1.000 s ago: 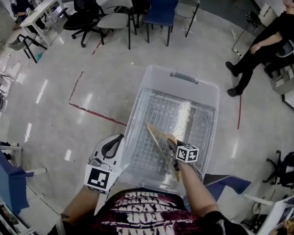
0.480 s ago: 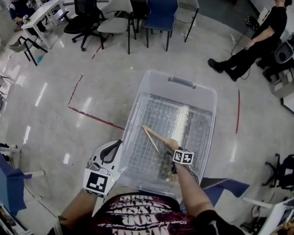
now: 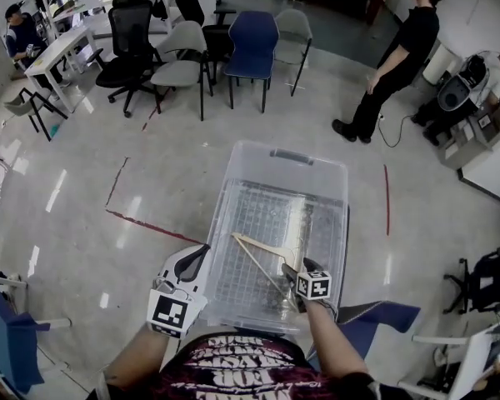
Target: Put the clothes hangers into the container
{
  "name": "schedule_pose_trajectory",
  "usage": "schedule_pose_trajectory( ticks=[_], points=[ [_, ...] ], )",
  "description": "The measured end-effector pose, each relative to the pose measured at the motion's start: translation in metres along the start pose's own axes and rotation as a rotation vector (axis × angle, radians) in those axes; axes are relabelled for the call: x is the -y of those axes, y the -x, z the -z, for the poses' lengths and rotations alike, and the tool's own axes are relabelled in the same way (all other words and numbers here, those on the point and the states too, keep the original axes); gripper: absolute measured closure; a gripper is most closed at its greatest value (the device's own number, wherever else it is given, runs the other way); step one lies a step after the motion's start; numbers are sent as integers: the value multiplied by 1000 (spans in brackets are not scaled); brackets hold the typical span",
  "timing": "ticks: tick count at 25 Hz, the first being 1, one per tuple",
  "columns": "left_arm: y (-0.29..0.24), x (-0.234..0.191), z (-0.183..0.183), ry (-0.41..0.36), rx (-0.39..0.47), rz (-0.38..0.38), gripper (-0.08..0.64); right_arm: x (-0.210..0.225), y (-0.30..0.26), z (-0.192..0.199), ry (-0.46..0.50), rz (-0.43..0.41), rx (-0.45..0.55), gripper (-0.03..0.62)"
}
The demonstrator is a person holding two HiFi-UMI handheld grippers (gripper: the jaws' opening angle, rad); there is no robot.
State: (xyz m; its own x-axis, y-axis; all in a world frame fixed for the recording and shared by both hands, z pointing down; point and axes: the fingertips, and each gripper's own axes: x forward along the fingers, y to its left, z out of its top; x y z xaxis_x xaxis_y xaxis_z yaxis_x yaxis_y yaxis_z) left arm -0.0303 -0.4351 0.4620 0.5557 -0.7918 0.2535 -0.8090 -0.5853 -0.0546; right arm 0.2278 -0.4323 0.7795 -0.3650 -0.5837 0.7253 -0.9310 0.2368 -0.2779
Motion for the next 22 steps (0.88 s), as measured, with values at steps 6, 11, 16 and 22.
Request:
schedule_pose_trajectory(
  ticks=[6, 11, 16, 22],
  points=[
    [16, -4, -5, -10, 33, 30, 554, -60, 108, -74, 4, -128, 397, 441],
    [30, -5, -12, 2, 60, 40, 554, -99, 184, -107, 107, -116, 575, 588],
    [47, -5, -20, -9, 102, 57, 554, -137, 230, -130, 225, -49, 654, 589],
    [70, -3, -33, 7, 149, 82, 554, -181, 279, -147, 275, -43, 737, 589]
  ],
)
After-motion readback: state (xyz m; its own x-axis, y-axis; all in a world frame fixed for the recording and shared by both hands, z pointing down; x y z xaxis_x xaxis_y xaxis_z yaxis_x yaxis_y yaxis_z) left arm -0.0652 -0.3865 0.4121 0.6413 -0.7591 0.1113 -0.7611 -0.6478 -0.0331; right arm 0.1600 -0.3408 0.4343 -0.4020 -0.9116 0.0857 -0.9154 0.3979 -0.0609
